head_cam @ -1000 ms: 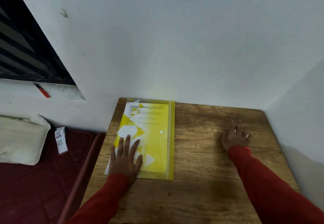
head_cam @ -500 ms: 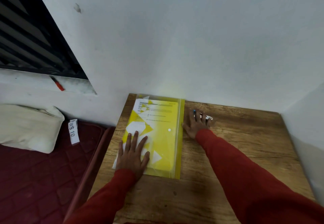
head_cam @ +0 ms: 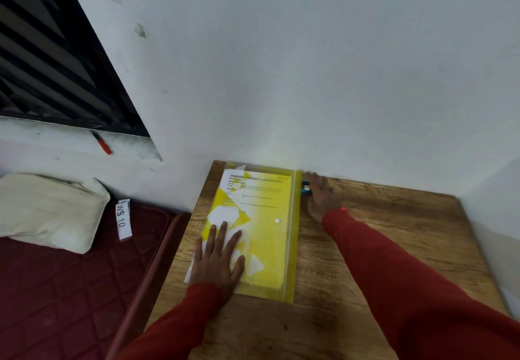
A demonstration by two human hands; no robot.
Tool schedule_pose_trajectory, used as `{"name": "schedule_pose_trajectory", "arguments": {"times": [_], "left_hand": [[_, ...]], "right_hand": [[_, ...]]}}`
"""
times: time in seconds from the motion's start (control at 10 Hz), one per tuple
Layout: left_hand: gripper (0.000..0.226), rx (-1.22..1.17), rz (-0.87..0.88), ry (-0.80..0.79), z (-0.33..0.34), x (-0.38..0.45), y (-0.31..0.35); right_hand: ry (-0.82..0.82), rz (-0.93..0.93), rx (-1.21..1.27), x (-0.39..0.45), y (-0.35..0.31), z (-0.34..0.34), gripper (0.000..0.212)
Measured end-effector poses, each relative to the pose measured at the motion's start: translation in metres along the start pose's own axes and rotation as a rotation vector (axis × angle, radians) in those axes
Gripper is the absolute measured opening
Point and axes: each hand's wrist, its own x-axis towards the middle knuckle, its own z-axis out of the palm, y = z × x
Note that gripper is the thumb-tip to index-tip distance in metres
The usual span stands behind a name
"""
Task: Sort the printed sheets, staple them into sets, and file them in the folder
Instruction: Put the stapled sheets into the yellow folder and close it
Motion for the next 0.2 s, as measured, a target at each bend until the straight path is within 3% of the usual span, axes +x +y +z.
{"name": "schedule_pose_trajectory", "arguments": {"times": [0.2], "left_hand": [[0.062, 0.008, 0.010, -0.021, -0.001, 0.004, 0.000]], "right_hand": [[0.203, -0.121, 0.011, -0.030, 0.028, -0.010, 0.061]]}}
